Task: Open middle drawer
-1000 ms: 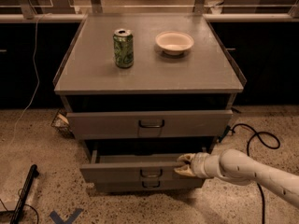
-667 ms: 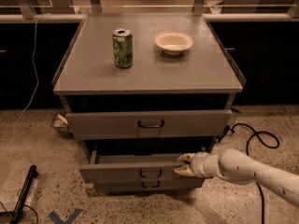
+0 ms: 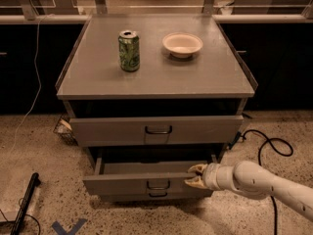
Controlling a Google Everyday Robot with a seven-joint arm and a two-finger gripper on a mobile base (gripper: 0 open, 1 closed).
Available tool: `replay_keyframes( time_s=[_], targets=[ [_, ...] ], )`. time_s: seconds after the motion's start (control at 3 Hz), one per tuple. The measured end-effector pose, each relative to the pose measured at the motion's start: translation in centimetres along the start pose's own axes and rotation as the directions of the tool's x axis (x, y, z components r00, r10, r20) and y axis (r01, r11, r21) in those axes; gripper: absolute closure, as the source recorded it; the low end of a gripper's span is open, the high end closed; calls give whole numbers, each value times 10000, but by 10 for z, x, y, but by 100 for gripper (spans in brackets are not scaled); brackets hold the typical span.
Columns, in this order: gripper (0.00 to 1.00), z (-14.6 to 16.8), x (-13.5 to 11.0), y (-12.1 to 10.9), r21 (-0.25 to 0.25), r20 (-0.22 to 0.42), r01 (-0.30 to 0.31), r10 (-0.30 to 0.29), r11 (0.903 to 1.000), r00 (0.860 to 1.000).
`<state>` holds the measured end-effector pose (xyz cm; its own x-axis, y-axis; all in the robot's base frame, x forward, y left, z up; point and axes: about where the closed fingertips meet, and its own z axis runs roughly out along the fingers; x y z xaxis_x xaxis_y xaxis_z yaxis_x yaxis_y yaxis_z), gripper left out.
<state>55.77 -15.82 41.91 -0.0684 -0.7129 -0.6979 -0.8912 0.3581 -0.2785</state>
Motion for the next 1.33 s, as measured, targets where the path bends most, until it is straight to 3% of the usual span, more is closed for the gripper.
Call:
replay_keyframes(
  time_s=[0.33, 0.67, 1.0, 1.33],
  targets=[
    [45, 0, 0, 0, -1, 1, 0, 0, 10000, 10000],
    [22, 0, 0, 0, -1, 1, 0, 0, 10000, 10000],
    [31, 0, 0, 0, -2, 1, 0, 0, 10000, 10000],
    [55, 0, 0, 0, -2, 1, 0, 0, 10000, 10000]
  ],
)
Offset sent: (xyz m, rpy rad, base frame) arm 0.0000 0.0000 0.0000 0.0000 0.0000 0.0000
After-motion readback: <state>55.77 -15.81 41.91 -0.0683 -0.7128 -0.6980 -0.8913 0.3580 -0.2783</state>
